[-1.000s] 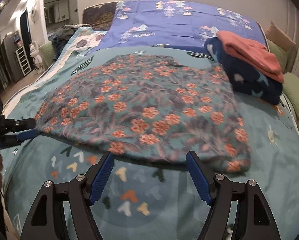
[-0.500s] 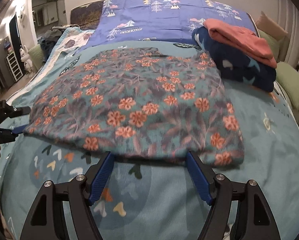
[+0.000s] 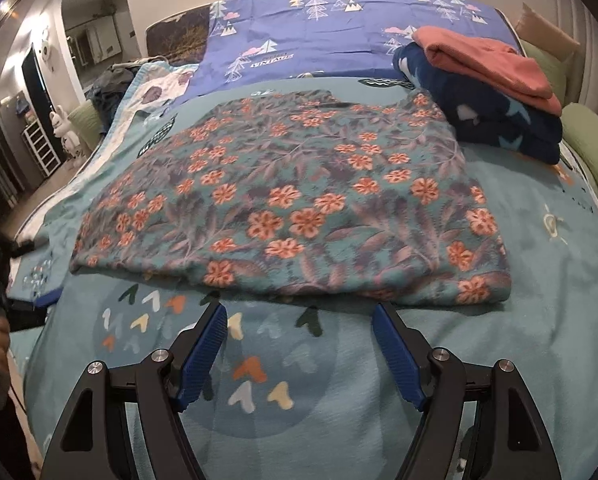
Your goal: Fold small clothes
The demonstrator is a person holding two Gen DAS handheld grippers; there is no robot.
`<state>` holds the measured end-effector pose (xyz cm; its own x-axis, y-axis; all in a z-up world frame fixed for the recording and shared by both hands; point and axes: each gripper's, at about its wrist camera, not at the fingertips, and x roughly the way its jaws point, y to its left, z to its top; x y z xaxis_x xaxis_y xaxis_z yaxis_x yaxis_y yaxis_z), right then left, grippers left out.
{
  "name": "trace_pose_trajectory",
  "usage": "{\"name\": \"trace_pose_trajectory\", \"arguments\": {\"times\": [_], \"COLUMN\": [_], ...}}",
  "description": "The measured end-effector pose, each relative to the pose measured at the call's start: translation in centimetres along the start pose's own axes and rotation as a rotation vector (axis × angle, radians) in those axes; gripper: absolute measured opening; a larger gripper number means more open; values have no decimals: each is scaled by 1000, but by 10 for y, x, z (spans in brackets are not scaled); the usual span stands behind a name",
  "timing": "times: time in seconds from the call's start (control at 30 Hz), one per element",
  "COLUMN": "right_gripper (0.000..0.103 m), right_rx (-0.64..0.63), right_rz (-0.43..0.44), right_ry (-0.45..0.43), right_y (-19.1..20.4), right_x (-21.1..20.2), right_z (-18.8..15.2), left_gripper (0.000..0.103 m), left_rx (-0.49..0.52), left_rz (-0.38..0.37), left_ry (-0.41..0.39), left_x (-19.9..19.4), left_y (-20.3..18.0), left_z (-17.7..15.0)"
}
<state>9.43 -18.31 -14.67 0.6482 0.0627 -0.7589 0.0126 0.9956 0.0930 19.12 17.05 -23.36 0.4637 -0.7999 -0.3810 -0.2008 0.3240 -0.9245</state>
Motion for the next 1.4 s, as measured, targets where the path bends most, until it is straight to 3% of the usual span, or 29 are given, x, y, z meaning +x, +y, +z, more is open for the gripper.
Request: {"name": "trace_pose_trajectory", "arguments": {"times": [0.17,0.4,0.47,0.53,0.57,0.63,0.77,0.9,1.0,1.23,1.33,1.4], "right_gripper": [77,77,77,77,77,77,77,77,77,77,82,84], "right_rx": [14,34,30,18,10,-4,-26,-50,-75,-100,-227,-336], "right_rz": [6,21,27,31,31,30,14,1,16,150,298,345], "right_ry": [-7,1,3,7,7,5,-2,-41,-76,-160,-67,89], "right_y": [-2,-3,0,5,6,10,12,14,14,2,22,53], "right_x": [-5,-4,-4,-3,-2,-3,-8,-20,-32,-66,-61,-37], "right_z": [0,-1,-1,-1,-1,-1,6,22,45,139,192,224], "left_gripper": [93,93,78,27,16,13,12,10,10,6,6,6], "left_rx": [30,-12,8,-17,-38,-58,119,448,642,887,955,972], "left_rz": [3,-72,-90,-93,-110,-109,1,143,202,272,293,310], "left_ry": [30,-20,-26,-35,-31,-60,-184,-346,-376,-380,-381,-356], "left_x": [18,14,16,19,21,23,13,2,15,64,79,89], "left_y": [-12,-9,-11,-4,1,5,-31,-103,-147,-192,-192,-189], "left_z": [7,11,12,13,14,14,-1,-37,-59,-104,-121,-126]}}
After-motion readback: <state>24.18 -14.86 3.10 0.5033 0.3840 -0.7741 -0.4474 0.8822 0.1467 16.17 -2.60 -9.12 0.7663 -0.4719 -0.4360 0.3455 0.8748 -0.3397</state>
